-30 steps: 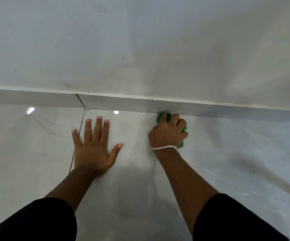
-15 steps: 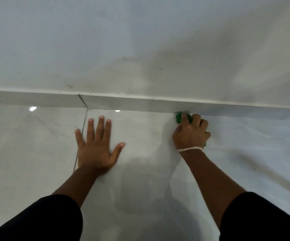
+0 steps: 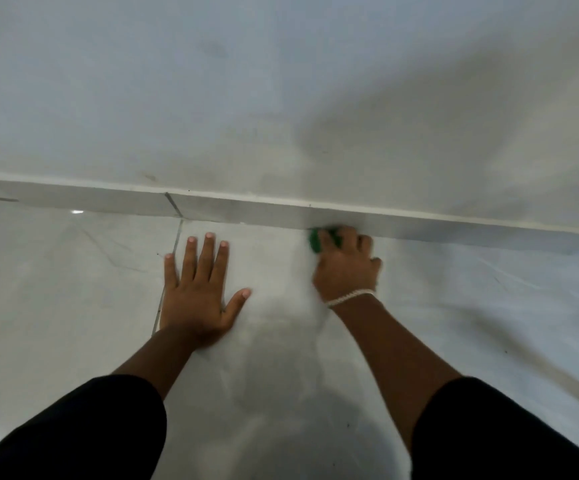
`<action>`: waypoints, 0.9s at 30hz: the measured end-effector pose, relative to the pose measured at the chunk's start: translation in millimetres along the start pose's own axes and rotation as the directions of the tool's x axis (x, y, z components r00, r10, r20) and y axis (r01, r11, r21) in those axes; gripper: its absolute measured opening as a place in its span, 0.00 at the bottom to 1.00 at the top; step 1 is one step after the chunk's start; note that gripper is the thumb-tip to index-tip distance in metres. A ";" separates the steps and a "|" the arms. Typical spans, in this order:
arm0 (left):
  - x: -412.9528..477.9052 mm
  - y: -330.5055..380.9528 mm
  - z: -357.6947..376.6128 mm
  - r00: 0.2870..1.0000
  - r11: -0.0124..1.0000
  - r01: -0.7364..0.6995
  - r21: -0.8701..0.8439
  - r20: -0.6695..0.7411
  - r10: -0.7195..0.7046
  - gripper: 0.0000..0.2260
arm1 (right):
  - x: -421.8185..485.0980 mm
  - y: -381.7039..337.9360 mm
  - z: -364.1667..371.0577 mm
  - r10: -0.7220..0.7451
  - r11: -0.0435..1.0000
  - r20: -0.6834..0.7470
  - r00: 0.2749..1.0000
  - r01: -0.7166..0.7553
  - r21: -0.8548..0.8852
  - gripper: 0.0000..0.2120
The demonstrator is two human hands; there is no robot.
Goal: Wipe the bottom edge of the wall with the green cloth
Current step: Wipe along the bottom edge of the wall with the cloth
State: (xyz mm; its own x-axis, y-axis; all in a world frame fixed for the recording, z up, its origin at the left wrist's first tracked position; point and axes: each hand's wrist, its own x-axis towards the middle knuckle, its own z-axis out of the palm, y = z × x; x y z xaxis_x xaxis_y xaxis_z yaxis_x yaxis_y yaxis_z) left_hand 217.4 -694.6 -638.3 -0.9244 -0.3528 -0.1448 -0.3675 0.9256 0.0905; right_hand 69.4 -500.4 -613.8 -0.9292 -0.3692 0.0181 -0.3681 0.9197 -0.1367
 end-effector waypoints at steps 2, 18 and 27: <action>2.5 0.2 -0.1 1.000 1.000 -0.004 -0.001 -0.001 0.004 0.39 | -3.0 40.9 -5.0 0.159 0.987 -0.028 0.987 -0.159 0.004 0.21; 1.8 -2.1 5.9 1.000 1.000 -0.012 -0.012 -0.022 0.011 0.39 | 1.2 -46.7 4.8 -0.106 0.990 -0.020 0.994 0.107 0.093 0.23; 3.4 -0.2 5.8 0.999 1.000 -0.019 -0.015 -0.029 0.019 0.39 | 3.6 12.2 -0.9 0.349 0.936 -0.011 0.937 -0.348 0.047 0.24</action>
State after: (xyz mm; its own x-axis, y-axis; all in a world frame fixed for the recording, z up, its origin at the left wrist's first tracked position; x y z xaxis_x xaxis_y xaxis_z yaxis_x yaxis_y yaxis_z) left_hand 214.9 -695.2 -644.5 -0.9338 -0.3390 -0.1149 -0.3509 0.9302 0.1077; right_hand 61.5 -490.4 -614.5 -0.9995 -0.0238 -0.0194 -0.0199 0.9833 -0.1811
